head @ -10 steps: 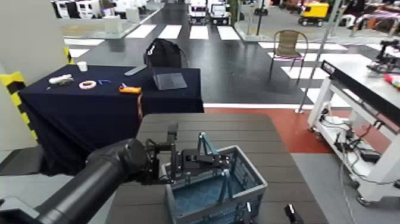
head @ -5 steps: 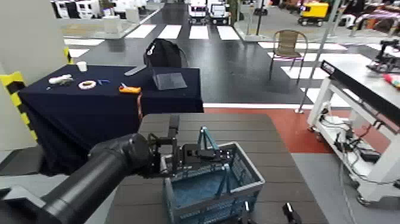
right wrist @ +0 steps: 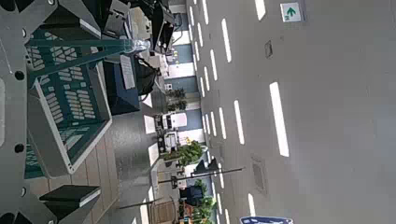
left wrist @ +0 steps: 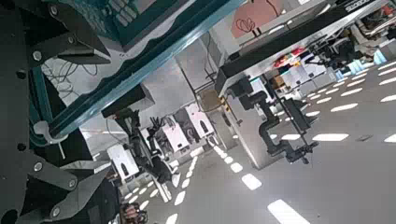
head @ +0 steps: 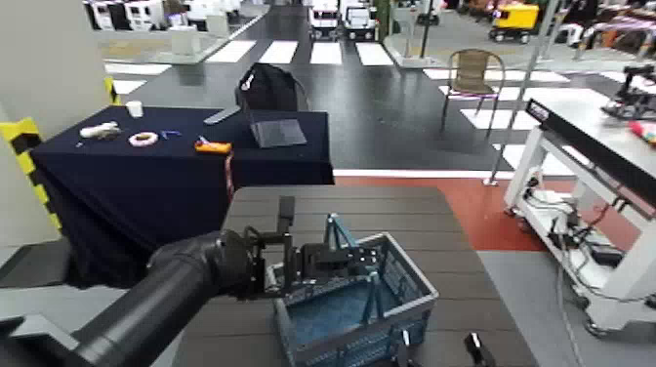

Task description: Place the crate on the table.

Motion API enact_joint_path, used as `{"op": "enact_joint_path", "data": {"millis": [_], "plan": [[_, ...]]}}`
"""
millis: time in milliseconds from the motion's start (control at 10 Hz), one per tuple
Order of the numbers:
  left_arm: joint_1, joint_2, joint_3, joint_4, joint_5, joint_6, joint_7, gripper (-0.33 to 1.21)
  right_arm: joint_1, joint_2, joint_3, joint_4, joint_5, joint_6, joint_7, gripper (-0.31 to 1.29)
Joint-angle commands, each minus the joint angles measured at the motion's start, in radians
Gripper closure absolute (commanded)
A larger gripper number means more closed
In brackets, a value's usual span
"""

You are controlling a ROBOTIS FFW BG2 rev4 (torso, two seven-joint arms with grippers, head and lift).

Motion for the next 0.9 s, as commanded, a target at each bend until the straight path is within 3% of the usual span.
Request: {"op": "enact_joint_path", "data": {"millis": [100,300,600,900], "plan": [[0.023,0.010,0.077,-0.020,-0.104,-0.026,0.023,0.37,0.004,0.000,-0.002,-0.003,0.000,0.002,0.000,0.13],[0.065,0.033,0.160,-0.095,-0.190,-0.033,0.058,0.36,0.009,0.000,-0.007,-0.009,0.000,0.008,0.000,0.13],[0.210,0.101,0.330,-0.376,-0.242,0.014,0.196,0.36,0.013,0.000,-0.012,-0.017,0.000,0.021,0.001,0.13],[0.391,0.139,0.476,-0.658,-0.247,0.070,0.336,0.31,0.016,0.000,-0.018,-0.021,0.003,0.026,0.001,0.13]]}}
